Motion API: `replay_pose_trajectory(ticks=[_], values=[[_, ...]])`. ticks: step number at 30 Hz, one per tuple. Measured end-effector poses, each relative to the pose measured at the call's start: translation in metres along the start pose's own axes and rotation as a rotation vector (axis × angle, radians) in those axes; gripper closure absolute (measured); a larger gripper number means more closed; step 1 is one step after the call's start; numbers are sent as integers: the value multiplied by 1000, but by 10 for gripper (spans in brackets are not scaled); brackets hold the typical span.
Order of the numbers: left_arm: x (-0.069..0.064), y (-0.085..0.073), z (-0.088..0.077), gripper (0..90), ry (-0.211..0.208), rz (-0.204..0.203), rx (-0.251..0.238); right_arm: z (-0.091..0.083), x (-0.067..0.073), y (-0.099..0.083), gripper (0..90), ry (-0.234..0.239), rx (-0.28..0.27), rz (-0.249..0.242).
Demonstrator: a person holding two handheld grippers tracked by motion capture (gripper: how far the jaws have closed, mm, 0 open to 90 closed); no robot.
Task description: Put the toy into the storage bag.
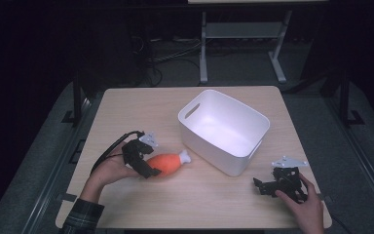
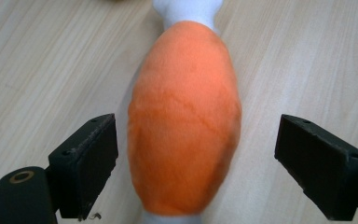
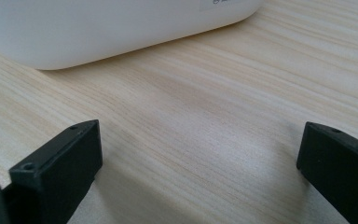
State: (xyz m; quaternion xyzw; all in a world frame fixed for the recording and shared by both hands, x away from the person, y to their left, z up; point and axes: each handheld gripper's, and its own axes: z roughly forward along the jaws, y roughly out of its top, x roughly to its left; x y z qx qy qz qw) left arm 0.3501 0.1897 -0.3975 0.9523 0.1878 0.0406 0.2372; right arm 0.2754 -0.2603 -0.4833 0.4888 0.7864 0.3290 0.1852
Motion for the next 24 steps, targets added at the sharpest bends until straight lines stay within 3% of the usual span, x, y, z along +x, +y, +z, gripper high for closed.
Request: replay_pose_trajectory(ticks=[7,24], values=[[5,10,15,126,-18,52,26,0,0,0,0,0,0,0],[9,12,38,126,-37,100,81,0,0,0,0,0,0,-1]])
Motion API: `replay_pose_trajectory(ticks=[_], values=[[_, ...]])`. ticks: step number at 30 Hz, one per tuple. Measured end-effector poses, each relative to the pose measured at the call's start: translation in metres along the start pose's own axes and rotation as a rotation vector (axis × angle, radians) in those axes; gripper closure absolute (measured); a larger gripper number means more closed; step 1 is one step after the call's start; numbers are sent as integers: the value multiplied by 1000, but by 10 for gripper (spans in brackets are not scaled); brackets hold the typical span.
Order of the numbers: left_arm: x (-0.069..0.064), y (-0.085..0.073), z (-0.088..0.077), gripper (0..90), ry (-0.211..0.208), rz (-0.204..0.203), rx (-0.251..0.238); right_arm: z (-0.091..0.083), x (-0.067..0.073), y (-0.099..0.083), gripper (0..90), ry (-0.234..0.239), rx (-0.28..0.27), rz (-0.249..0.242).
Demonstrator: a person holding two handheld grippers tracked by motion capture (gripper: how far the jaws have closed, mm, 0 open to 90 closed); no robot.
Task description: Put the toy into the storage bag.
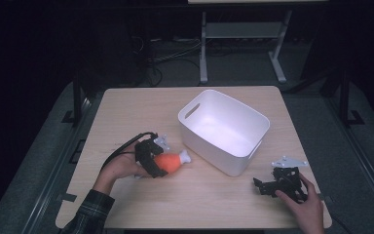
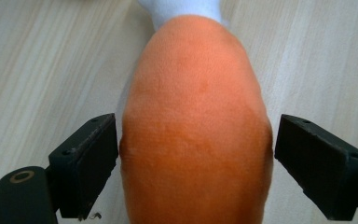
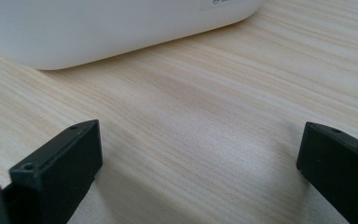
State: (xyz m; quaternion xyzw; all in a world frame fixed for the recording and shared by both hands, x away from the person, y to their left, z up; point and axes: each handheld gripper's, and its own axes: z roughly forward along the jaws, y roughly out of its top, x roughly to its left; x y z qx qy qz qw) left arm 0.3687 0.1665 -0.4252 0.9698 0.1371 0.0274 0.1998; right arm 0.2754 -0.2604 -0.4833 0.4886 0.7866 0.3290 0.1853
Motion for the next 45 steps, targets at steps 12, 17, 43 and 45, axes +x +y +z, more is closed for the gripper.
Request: replay_pose_trajectory(ticks=[12,17,43,45], values=[[-2,4,13,126,5,12,34,0,0,0,0,0,0,0],[-1,4,18,126,8,14,57,0,0,0,0,0,0,0],[3,-5,7,207,-15,-91,23,0,0,0,0,0,0,0],[2,-6,5,207,-14,-95,17,0,0,0,0,0,0,1]])
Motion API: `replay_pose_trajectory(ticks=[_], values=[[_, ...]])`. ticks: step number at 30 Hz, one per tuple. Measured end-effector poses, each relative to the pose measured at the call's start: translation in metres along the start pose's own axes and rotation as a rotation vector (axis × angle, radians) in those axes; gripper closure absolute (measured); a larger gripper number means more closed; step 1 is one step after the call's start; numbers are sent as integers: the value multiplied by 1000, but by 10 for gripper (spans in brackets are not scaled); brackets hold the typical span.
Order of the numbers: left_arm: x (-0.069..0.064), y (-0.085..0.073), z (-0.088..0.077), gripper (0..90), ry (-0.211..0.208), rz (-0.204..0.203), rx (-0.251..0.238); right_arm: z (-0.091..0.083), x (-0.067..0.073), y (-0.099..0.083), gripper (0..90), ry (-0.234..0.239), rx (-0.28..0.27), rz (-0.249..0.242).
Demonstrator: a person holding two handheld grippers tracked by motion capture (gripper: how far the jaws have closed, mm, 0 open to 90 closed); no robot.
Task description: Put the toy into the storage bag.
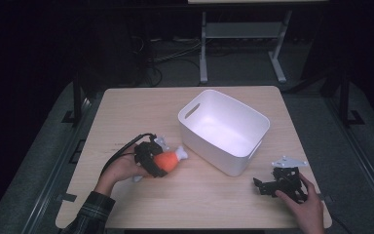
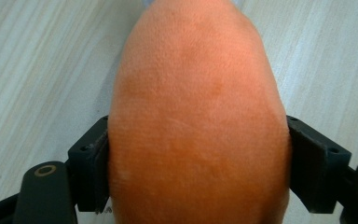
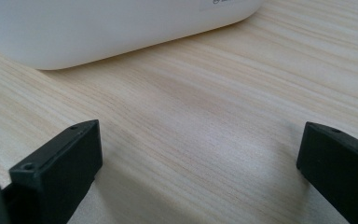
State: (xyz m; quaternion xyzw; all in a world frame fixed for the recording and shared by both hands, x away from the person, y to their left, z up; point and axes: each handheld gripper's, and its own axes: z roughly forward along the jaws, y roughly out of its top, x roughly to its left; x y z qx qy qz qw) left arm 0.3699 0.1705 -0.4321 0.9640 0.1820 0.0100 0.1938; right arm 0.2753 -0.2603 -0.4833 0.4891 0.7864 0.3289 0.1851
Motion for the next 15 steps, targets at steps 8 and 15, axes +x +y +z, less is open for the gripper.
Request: replay_pose_trajectory(ticks=[8,15], values=[[0,-1,-11,207,0,-27,-45,0,0,0,0,0,0,-1],[-1,2,-22,207,7,-22,-68,0,0,0,0,0,0,-1]])
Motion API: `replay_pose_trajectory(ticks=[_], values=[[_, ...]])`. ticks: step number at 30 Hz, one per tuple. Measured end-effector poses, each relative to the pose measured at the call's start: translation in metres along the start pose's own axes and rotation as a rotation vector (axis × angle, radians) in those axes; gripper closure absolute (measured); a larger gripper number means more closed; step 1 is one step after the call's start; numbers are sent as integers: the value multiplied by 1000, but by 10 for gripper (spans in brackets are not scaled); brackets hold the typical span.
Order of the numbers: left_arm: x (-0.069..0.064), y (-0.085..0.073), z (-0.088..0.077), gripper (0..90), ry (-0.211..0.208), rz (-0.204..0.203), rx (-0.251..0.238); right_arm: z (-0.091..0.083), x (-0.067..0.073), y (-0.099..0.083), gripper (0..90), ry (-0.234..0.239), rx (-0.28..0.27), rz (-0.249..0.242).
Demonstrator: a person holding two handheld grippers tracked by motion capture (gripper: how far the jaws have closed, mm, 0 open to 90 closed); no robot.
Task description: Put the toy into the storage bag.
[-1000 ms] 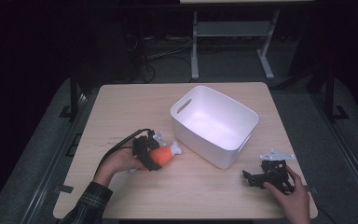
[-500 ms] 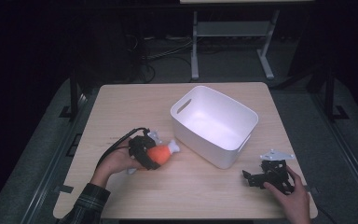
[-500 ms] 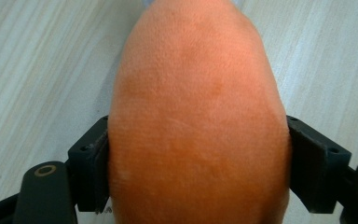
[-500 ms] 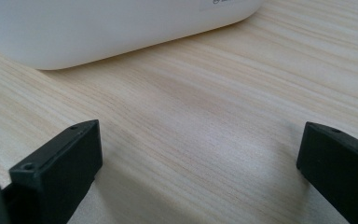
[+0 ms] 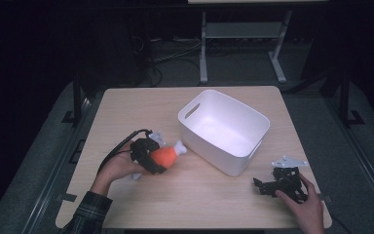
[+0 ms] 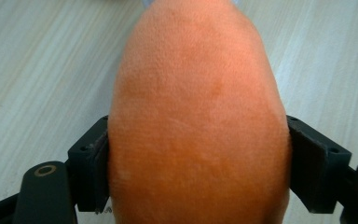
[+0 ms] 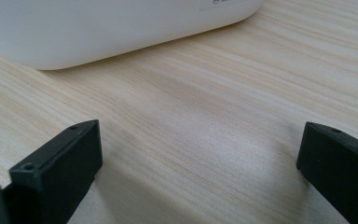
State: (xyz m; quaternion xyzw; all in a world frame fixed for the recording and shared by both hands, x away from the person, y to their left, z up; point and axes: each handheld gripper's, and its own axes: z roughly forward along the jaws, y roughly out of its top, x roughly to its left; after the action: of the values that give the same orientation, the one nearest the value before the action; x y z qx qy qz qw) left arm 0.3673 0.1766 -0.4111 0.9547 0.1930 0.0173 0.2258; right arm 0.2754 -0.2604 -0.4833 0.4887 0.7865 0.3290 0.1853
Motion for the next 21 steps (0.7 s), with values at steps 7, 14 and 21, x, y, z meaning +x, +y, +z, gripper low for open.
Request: replay_pose_trajectory(ticks=[7,14,21], values=[[0,3,-12,207,-8,9,-27,0,0,0,0,0,0,0],[2,8,-28,207,-9,5,-52,0,0,0,0,0,1,-2],[2,14,-40,207,-6,14,-67,0,0,0,0,0,0,-3]])
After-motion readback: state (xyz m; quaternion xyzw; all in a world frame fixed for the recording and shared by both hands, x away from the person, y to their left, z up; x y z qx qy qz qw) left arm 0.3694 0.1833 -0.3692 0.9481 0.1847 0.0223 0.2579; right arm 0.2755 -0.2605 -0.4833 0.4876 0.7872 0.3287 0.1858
